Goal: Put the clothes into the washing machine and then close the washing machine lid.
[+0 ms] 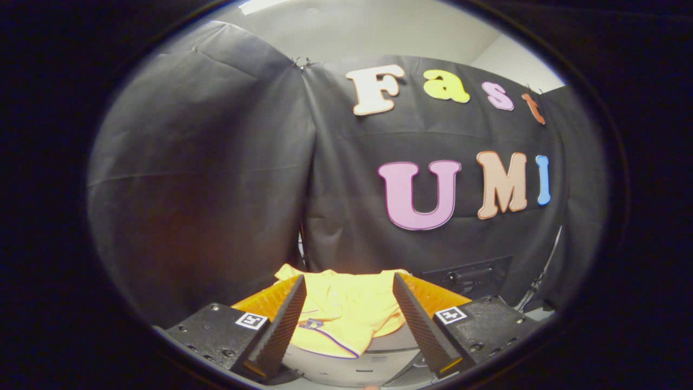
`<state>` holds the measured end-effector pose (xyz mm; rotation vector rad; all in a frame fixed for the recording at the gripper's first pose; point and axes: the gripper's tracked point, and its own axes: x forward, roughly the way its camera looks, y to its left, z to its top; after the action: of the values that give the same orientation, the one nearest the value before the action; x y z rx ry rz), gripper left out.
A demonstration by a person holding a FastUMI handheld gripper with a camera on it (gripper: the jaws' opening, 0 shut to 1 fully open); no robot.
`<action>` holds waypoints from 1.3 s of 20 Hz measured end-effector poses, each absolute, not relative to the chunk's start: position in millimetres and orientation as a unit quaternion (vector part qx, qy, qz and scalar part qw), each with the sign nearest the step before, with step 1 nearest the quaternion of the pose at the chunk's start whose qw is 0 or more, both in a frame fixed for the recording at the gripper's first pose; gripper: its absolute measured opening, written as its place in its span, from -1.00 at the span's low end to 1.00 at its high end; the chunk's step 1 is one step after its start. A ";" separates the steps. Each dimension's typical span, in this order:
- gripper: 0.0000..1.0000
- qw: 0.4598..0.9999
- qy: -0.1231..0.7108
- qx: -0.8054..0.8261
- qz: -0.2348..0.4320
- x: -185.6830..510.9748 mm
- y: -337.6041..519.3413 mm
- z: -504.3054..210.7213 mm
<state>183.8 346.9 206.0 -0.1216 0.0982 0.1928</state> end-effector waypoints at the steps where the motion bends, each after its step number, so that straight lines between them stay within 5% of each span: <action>1: 0.94 0.991 0.068 -0.065 0.095 197.1 352.4 194.4; 17: 0.95 0.938 0.327 -0.090 0.074 320.7 389.3 19.5; 21: -0.04 0.940 0.314 -0.085 0.102 333.7 382.9 29.0; 23: -0.85 0.938 0.325 -0.033 0.115 324.1 386.1 35.1; 26: -0.92 0.944 0.283 0.036 0.168 327.0 390.1 63.2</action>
<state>327.0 390.1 63.2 0.0725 0.5769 0.3431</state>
